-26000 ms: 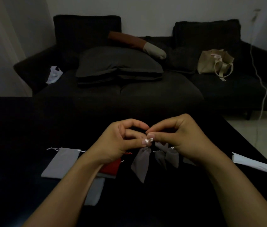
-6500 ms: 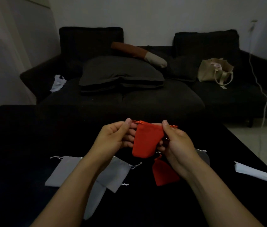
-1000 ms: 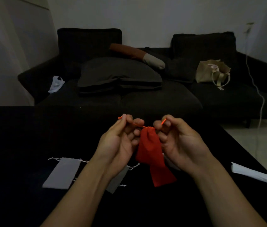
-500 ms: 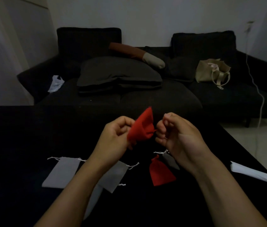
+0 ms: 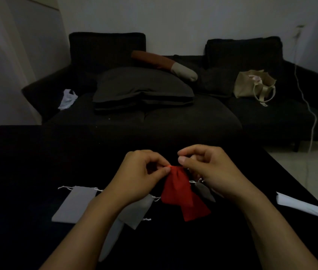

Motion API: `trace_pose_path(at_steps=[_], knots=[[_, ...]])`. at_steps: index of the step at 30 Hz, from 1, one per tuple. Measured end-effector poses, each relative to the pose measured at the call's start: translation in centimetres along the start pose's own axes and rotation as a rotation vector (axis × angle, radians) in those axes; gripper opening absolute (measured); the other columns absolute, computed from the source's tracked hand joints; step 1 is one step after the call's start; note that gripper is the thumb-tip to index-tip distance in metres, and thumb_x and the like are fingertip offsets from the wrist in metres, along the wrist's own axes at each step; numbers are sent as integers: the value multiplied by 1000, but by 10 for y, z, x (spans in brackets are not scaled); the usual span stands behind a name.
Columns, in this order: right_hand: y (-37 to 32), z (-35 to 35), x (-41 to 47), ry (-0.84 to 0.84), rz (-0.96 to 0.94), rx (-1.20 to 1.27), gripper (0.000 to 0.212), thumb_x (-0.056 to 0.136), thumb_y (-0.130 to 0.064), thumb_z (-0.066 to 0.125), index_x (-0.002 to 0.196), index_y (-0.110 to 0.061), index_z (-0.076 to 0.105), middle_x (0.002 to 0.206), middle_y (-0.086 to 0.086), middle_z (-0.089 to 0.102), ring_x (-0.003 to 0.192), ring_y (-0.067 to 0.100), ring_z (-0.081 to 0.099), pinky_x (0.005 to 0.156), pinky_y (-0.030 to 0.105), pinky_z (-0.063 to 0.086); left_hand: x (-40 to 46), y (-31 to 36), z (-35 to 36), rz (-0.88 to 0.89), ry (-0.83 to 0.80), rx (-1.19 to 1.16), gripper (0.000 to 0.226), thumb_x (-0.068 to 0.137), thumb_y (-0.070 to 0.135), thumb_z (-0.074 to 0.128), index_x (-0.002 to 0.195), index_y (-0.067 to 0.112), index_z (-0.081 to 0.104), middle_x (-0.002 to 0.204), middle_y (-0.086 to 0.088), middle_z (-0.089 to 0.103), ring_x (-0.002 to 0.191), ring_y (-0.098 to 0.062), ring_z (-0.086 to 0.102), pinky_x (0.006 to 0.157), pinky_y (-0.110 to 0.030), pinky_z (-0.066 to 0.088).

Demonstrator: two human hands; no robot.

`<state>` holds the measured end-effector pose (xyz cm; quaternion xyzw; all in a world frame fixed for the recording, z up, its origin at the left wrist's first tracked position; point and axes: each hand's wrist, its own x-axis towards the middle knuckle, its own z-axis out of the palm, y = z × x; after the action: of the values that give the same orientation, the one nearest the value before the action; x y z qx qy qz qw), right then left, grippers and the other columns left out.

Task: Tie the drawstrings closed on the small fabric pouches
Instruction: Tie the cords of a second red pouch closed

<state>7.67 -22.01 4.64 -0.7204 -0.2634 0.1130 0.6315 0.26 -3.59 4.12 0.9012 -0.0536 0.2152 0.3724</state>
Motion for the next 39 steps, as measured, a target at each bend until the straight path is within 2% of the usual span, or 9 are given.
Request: trace_pose_path(at_steps=[3,5,10,14,20,23,29,34,39], knots=[[-2,-6,-2,-75,-51,-470,9,85,-29,73,87,-21,77,73,0,73,68,7,68,66,27,55,-1,-1,0,33,5,33,7,85,17,74,90,22,76,85,11,68,81,0,65,72,-12,50],[-2,-7,-3,-78,-36,-558,14,84,-34,74,78,-22,76,72,-2,74,69,6,70,67,30,57,-1,-2,0,37,-18,45,5,87,19,73,90,23,74,85,11,68,83,1,64,73,-13,50],[-1,-6,-4,-77,-34,-561,11,85,-25,74,76,-19,72,69,3,70,64,9,65,65,31,53,-1,-9,4,-4,-151,30,8,90,27,67,84,32,66,95,12,59,90,-4,58,80,-26,50],[-2,-5,-3,-101,-44,-543,8,87,-24,72,81,-20,74,78,6,73,78,19,69,76,37,55,0,-6,10,-89,-154,-314,17,95,17,60,82,17,71,105,8,63,103,-12,60,91,-28,49],[2,-7,-2,-91,-63,-582,4,84,-26,75,81,-24,76,81,1,69,77,13,66,77,35,55,-6,4,22,-291,-89,-761,32,82,29,65,91,-1,75,89,-9,77,77,-14,70,67,-22,55],[3,-8,-1,-44,-92,-566,8,82,-25,77,75,-23,74,87,0,61,76,8,61,71,23,50,-4,2,21,-371,-113,-826,33,84,33,63,95,5,77,92,-13,76,79,-18,69,71,-26,55],[3,-13,0,-124,-39,-437,13,92,-20,66,82,-17,75,82,7,74,85,26,71,83,47,56,-2,0,14,-304,-95,-733,19,94,13,58,97,7,76,98,-11,77,85,-13,70,73,-18,54],[-1,-6,-3,-44,-136,-381,2,84,-19,75,83,-21,75,71,6,72,70,22,70,71,49,56,-2,-2,12,-318,-82,-715,17,93,13,61,95,10,77,91,-8,77,79,-11,70,70,-19,53],[-6,-3,-5,-41,-228,-312,20,84,-14,74,100,-26,76,72,5,71,74,25,70,72,46,57,-2,1,8,-274,-106,-720,19,94,12,59,94,9,77,91,-6,78,81,-8,71,70,-16,53]])
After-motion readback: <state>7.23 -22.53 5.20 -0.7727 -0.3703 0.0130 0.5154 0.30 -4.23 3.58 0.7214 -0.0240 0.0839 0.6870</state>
